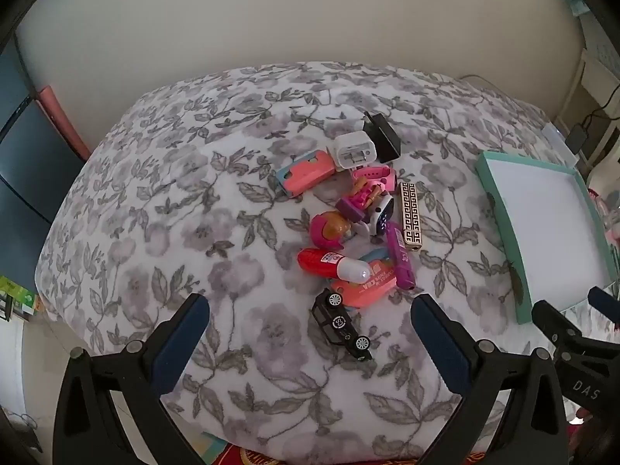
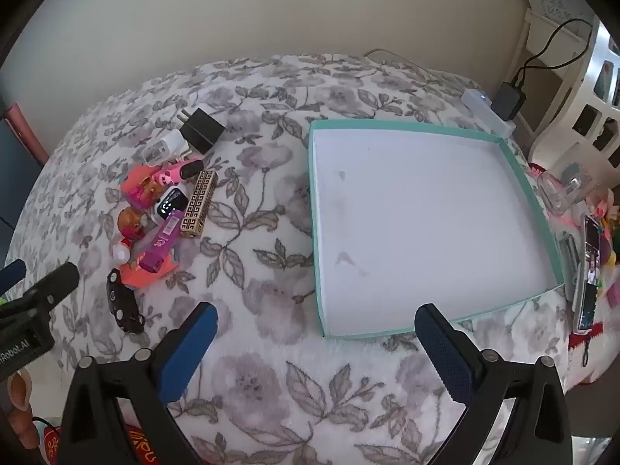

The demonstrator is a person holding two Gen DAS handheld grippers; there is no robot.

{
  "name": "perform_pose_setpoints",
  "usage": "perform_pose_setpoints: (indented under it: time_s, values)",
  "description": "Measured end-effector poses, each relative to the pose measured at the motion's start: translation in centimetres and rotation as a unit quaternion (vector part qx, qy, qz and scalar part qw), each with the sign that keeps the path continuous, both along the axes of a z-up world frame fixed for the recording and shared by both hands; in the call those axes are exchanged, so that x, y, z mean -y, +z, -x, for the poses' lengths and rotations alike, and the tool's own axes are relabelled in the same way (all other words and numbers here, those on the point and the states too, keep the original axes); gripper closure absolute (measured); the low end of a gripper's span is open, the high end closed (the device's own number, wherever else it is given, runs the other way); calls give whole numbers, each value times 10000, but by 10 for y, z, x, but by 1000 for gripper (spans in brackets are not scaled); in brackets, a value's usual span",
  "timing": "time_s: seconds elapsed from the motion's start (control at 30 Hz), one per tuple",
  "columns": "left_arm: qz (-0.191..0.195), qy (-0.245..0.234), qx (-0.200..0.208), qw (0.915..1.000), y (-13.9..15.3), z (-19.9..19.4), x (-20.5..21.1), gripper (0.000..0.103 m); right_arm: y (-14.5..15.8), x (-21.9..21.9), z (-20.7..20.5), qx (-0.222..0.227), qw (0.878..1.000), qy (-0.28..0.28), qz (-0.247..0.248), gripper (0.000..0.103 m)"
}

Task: Organize rigid objects

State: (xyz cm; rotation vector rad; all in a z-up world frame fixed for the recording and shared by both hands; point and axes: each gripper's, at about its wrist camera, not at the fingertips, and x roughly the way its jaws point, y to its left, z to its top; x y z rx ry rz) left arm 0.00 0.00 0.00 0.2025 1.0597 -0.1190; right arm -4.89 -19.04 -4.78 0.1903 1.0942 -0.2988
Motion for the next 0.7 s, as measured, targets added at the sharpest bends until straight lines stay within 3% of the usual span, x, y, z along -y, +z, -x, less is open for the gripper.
perform_pose_setpoints:
  time_s: [0.53,0.7]
  values:
    - [-50,11,-64,10000,-7,0,0,0,5,8,-15,-33,10000,-6,-34,0]
    - [-58,-2,-73,10000,-6,2,-4,0,6,4,2,125,9999,-24,15,0]
